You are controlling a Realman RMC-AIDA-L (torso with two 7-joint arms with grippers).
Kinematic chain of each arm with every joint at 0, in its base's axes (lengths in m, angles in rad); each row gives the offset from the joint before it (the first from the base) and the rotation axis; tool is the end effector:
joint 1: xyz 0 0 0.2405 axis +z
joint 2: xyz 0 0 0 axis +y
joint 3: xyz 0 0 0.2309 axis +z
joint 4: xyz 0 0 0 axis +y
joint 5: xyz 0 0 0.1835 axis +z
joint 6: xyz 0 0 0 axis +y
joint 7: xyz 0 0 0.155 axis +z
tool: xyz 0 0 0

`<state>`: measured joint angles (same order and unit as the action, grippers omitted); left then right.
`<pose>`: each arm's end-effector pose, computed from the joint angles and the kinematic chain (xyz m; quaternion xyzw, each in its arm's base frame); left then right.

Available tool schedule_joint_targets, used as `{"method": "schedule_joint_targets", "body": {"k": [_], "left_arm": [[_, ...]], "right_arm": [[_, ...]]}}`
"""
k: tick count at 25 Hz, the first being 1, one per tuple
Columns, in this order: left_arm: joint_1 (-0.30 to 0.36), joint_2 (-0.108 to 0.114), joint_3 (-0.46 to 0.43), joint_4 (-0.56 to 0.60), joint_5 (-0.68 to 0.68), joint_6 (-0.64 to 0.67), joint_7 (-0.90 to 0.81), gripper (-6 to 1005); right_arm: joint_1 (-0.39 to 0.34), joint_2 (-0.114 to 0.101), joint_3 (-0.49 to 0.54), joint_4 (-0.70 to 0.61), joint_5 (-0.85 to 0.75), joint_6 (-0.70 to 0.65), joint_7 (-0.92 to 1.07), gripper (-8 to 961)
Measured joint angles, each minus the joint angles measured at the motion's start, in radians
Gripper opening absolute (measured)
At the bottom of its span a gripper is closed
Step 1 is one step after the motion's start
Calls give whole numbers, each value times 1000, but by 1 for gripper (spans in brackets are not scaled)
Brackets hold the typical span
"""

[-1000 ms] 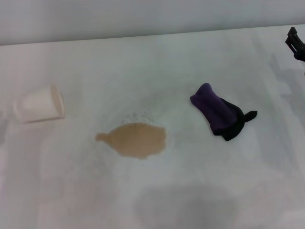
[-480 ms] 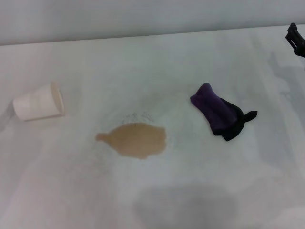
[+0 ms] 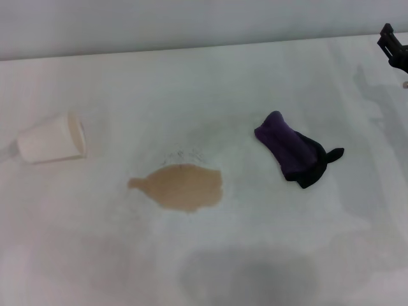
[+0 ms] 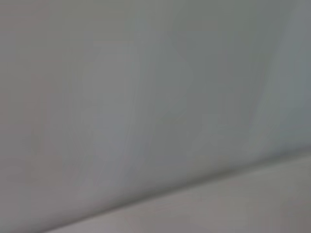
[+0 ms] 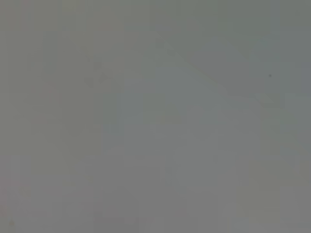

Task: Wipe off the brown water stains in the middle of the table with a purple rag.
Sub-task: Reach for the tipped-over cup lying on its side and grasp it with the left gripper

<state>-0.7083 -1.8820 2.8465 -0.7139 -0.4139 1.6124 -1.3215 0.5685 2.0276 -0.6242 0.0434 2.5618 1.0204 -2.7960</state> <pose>-0.2999 0.3320 0.1256 -0.8761 -0.3016 -0.1763 0.3322 0.3295 0.3488 0.0540 -0.6083 0.3512 0.2897 0.6501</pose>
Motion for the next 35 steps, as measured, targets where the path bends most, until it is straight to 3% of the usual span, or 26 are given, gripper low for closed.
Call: {"method": "schedule_joint_targets", "body": {"k": [4,6,8,15,18,22,29,35], "left_arm": [[-85,21,1,-42,165,15,83,856],[-162,34,1,-72,294,39,153,856],[-177,35,1,-76,322,41,164,856],[-344,36,3,-84,641,31,263,857],[-404,18,3,-80,740,-6,311,858],[-445,-7,4,-77,769,-70,369,858],[-468,-28,3,17,823,-109,389,857],[-471,-77,2,26,879,-181,345,857]], "right_arm": [[4,0,0,1,2,-7,7,872],[5,0,0,1,3,-15,33,873],[6,0,0,-2,4,-25,56,874],[29,0,49,3,9,-46,67,872],[36,0,69,7,8,-49,79,872],[37,0,84,8,9,-51,106,873],[44,0,117,3,9,-71,107,874],[49,-4,119,-6,9,-100,107,874]]}}
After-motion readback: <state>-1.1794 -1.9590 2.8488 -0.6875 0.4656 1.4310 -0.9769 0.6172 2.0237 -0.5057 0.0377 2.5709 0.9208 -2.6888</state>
